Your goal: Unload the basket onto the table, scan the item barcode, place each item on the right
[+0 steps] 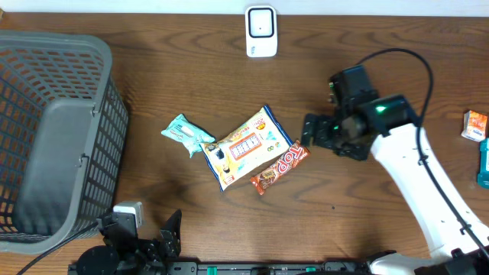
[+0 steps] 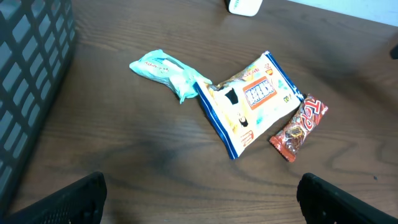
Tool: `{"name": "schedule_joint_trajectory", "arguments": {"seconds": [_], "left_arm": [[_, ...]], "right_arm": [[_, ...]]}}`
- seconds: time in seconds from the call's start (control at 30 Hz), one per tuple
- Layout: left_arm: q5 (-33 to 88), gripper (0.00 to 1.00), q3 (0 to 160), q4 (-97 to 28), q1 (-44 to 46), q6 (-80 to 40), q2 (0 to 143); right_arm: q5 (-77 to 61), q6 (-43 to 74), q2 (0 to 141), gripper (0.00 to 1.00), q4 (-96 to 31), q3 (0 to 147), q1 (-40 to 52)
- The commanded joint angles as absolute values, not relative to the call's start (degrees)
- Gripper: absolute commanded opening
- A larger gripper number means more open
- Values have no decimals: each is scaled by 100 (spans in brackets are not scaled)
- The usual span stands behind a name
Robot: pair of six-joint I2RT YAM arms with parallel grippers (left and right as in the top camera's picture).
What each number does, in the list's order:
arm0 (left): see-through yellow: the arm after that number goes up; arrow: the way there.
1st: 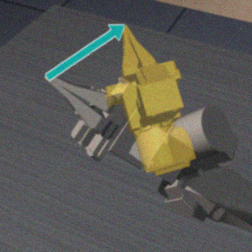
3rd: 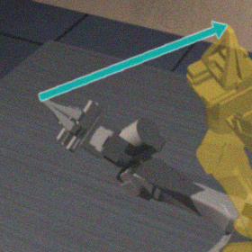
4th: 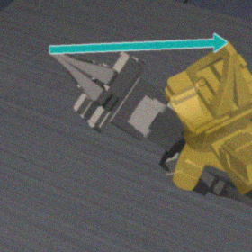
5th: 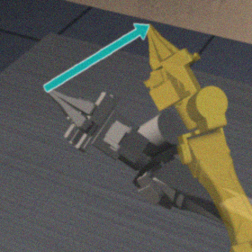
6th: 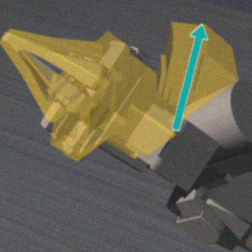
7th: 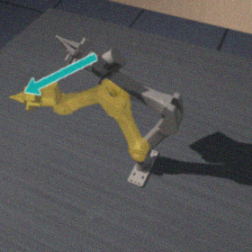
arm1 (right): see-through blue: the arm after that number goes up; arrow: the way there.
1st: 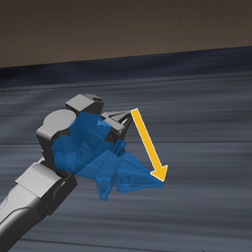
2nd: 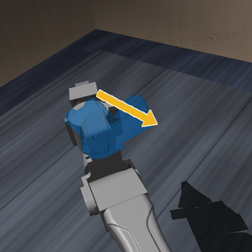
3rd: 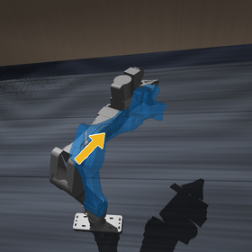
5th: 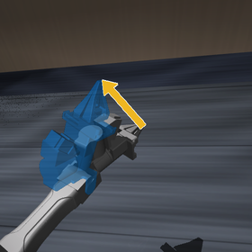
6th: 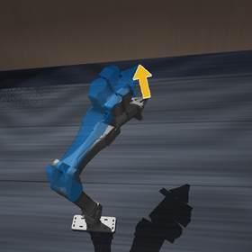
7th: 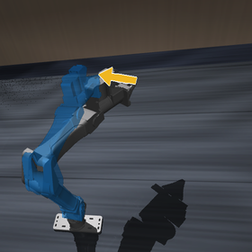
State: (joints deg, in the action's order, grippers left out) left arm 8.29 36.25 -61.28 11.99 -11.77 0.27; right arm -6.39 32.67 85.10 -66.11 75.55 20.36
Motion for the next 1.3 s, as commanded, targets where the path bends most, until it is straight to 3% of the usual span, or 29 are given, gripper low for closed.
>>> {"name": "schedule_joint_trajectory", "arguments": {"seconds": [0.0, 0.2, 0.3, 0.47, 0.57, 0.93, 1.27], "left_arm": [[856, 98, 3653, -6119, 1175, -1168, 30], [856, 98, 3653, -6121, 1175, -1168, 30], [858, 98, 3653, -6119, 1175, -1168, 30], [856, 98, 3653, -6119, 1175, -1168, 30], [856, 98, 3653, -6119, 1175, -1168, 30], [856, 98, 3653, -6119, 1175, -1168, 30], [858, 98, 3653, -6119, 1175, -1168, 30]], "right_arm": [[-532, 3210, 8630, 99, -6342, 7461, 2477], [-838, 3336, 8917, 94, -5400, 7133, 3225], [-849, 3378, 9126, 99, -4945, 6875, 3586], [-707, 3627, 9601, 99, -4414, 6608, 3929], [-475, 4888, 9963, 75, -4613, 6611, 3942], [250, 5544, 10971, 61, -5822, 7430, 3944], [336, 6001, 11100, 56, -6167, 8066, 3944]]}}
